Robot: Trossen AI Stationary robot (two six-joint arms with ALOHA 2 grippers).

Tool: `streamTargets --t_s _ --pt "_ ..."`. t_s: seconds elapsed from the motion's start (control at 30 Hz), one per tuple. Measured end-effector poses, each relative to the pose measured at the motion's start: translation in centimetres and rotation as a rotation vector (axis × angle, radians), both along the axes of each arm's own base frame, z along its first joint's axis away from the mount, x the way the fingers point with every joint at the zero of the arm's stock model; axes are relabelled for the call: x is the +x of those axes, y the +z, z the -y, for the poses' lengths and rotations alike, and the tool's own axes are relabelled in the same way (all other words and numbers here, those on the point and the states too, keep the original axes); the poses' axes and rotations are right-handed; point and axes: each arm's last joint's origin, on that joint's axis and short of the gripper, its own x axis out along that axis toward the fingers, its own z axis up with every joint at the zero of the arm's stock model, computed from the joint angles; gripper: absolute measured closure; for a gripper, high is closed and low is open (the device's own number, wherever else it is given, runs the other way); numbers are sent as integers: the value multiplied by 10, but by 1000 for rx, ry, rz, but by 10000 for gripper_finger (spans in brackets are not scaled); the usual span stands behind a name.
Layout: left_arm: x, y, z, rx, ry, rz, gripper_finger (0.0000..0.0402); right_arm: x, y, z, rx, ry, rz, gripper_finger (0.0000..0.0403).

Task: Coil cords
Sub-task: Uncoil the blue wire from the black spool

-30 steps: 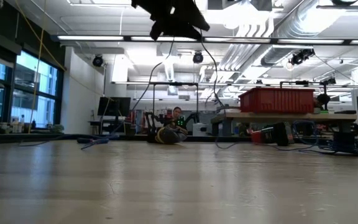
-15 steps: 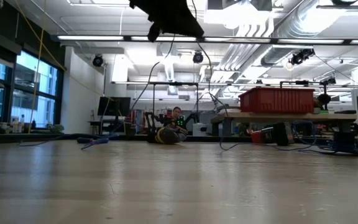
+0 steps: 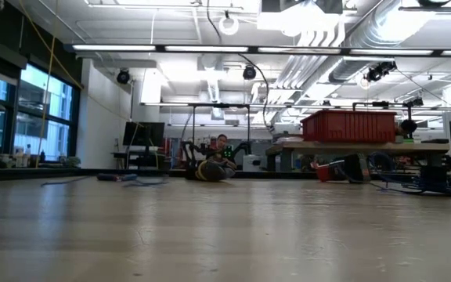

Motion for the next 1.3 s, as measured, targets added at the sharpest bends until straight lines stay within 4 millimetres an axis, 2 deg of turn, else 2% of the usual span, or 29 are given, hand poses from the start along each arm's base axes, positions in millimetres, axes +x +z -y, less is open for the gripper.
streamTargets --t_s 0.1,0.27,0.37,0.47,0.63,0.83,1.17,1.3 --pt "-12 9 -5 -72 30 75 401 -8 -2 -3 -33 12 -69 205" --pt "-21 23 -10 -145 53 212 401 -13 -18 -5 86 43 -243 203" --pt "-26 35 -13 -168 61 328 401 -5 -30 -20 101 116 -339 203" --pt "-27 41 -17 -171 58 392 402 8 -42 -32 61 50 -397 208" --pt "-26 42 -18 -193 57 417 401 35 -65 -39 37 -104 -468 217" --pt "-26 42 -18 -193 62 417 401 61 -84 -40 -12 -110 -485 219" --pt "-26 42 -18 -194 68 418 401 72 -96 -41 -100 -116 -530 220" --pt "-26 42 -18 -193 70 418 401 78 -104 -41 -104 -123 -558 236"
